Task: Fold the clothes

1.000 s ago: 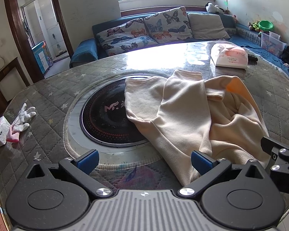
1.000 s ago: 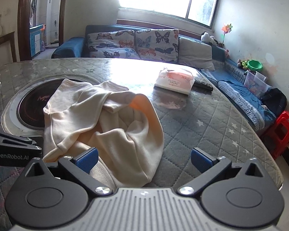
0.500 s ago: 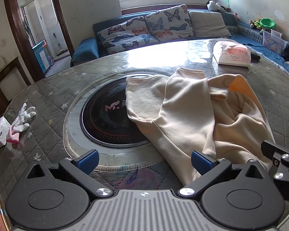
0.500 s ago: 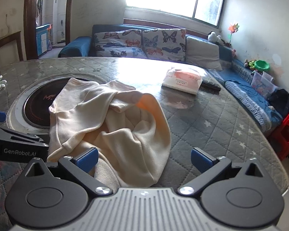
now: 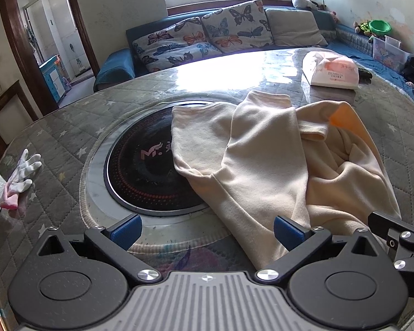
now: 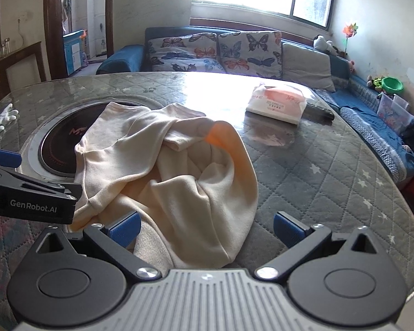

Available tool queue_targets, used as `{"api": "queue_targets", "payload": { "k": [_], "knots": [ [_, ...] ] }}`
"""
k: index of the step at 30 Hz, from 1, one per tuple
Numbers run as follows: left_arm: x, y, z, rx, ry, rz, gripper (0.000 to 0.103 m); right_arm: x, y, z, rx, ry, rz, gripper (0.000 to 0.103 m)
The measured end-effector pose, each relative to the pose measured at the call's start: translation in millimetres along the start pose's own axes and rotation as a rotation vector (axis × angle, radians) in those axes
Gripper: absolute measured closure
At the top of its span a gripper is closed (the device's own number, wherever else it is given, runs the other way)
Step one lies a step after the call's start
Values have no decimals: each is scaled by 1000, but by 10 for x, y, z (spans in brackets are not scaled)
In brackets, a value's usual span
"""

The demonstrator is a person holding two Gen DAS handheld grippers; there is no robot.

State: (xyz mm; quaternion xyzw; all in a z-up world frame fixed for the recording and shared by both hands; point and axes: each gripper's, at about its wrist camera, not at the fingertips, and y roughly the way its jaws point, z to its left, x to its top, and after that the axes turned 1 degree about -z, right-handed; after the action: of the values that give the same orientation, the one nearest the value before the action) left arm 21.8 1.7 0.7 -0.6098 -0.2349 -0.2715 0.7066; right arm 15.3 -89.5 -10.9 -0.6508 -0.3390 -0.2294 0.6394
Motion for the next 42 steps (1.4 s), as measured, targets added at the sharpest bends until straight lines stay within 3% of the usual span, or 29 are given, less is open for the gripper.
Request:
{"api": "queue_targets", "payload": {
  "k": [9,17,28,31,33,37,40,42],
  "knots": [
    [238,149,3,-26,23,-9,0,133,177,-163,40,1,-3,3],
    [637,328,-99,-115,61,-33,3,355,435,-446,59,36,-12,13],
    [1107,733,-377,-313,137,-19,27,632,814,-762,125,5,-21,32],
    [1126,866,-400,-346,152,15,43,670,907,-772,157,-14,-14,36],
    [1113,934,-390,-383,154,38,59,691,963,-748,181,-32,-8,43],
    [1107,943,-327,-424,150,30,75,731,1045,-697,210,-60,-8,49],
    [1110,948,-307,-441,159,24,80,777,1131,-626,234,-79,-9,66],
    [1099,949,-317,-442,167,20,80,785,1153,-597,241,-76,-14,84]
  ]
}}
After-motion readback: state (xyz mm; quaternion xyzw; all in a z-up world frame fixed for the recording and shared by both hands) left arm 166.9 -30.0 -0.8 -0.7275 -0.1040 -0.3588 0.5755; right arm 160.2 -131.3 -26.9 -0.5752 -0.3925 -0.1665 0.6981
